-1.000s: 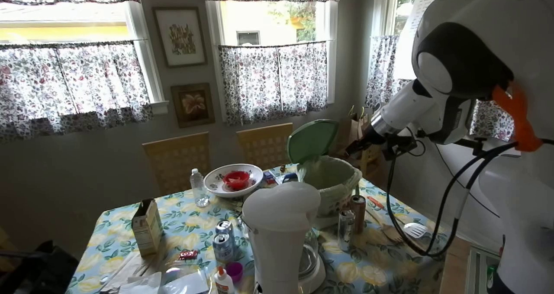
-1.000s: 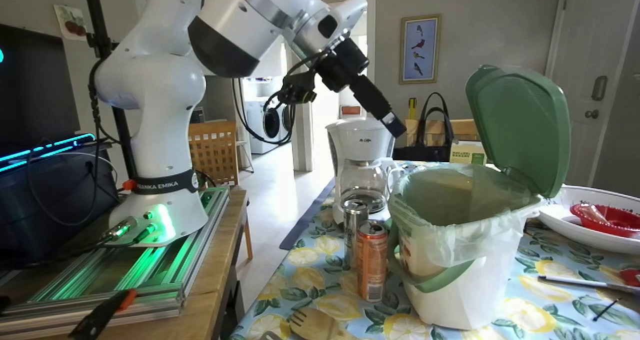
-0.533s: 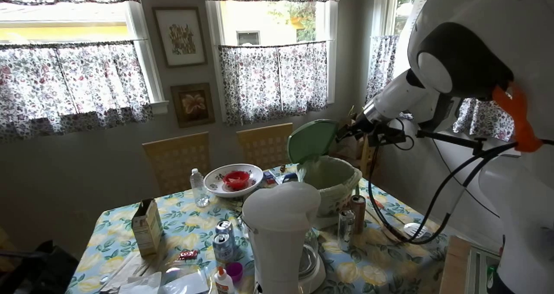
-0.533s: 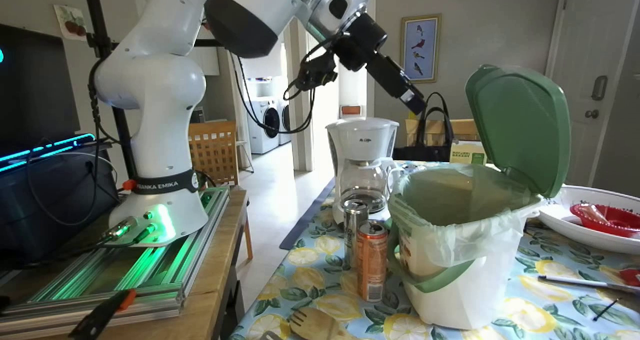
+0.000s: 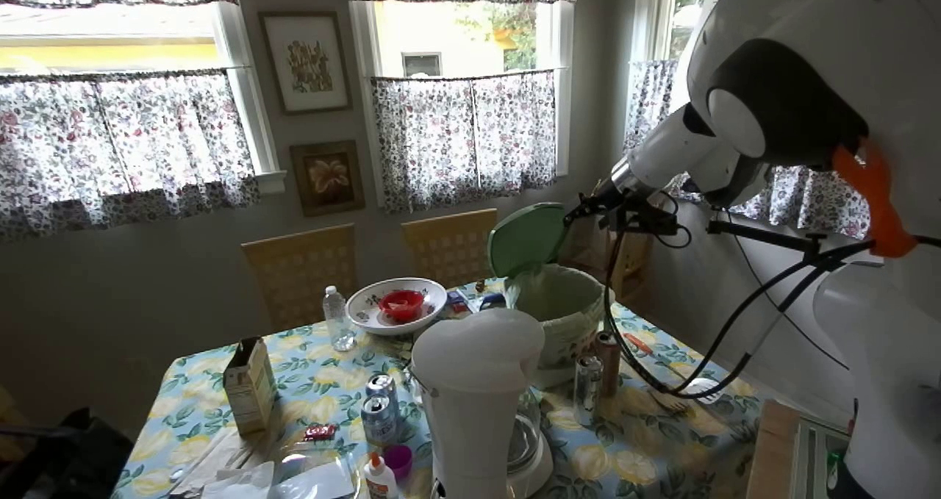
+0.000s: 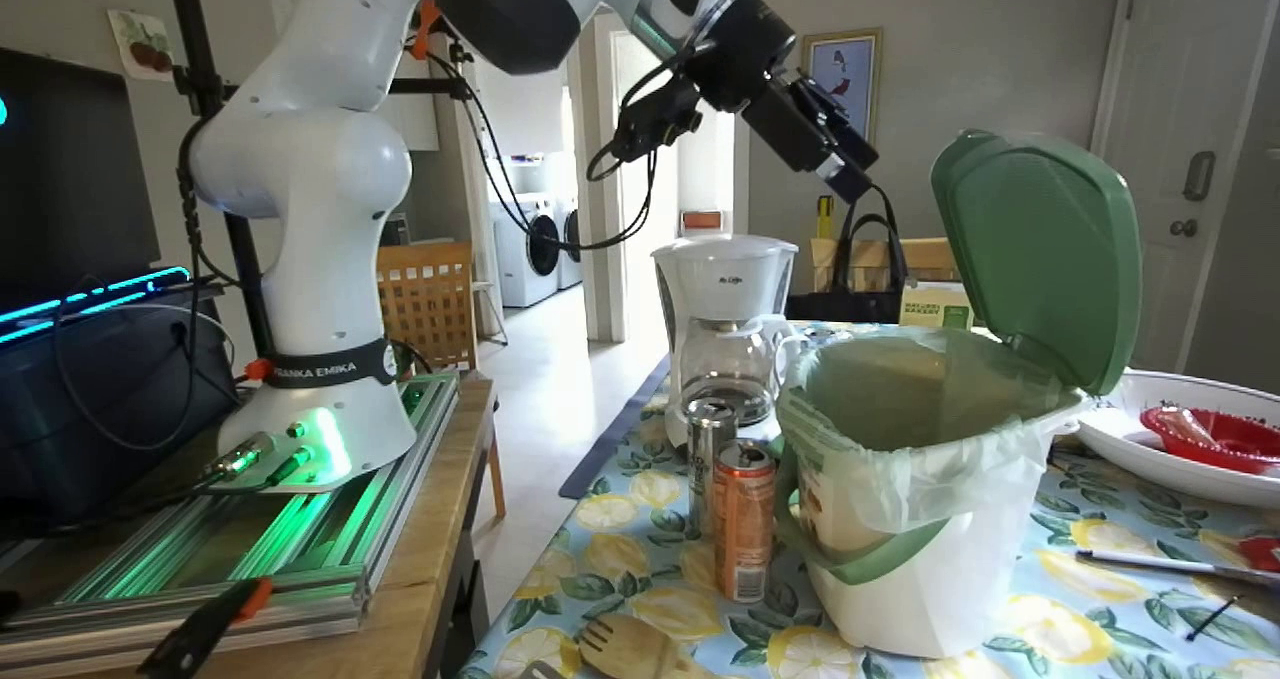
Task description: Pick the can out of the trash can, place it in front of the trash can and close the trash can
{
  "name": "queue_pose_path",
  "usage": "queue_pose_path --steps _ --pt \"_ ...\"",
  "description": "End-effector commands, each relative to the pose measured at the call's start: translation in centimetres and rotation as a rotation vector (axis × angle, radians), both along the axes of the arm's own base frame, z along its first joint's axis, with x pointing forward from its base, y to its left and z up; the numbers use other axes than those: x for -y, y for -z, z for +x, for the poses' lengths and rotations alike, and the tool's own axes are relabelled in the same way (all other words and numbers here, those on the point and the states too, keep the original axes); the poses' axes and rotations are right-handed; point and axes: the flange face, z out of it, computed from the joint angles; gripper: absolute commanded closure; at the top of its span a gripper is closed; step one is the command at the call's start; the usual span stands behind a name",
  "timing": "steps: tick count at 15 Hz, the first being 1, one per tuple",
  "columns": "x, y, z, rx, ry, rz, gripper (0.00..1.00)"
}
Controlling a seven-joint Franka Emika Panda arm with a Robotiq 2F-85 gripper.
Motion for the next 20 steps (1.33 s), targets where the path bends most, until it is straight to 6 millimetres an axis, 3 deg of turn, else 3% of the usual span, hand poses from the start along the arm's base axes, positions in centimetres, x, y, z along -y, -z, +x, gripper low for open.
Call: queue_pose_path --steps 1,5,11,20 --pt "0.9 -1.4 0.3 -0.071 -0.007 -0.026 0.00" --pt "2.0 -3.0 0.5 -0.171 -0.092 -0.163 0.00" --pt "2.1 -5.0 2.1 -0.206 -0.334 -0.319 0.00" --pt "2.1 -6.0 3.4 -0.292 -0.661 -0.485 0.00"
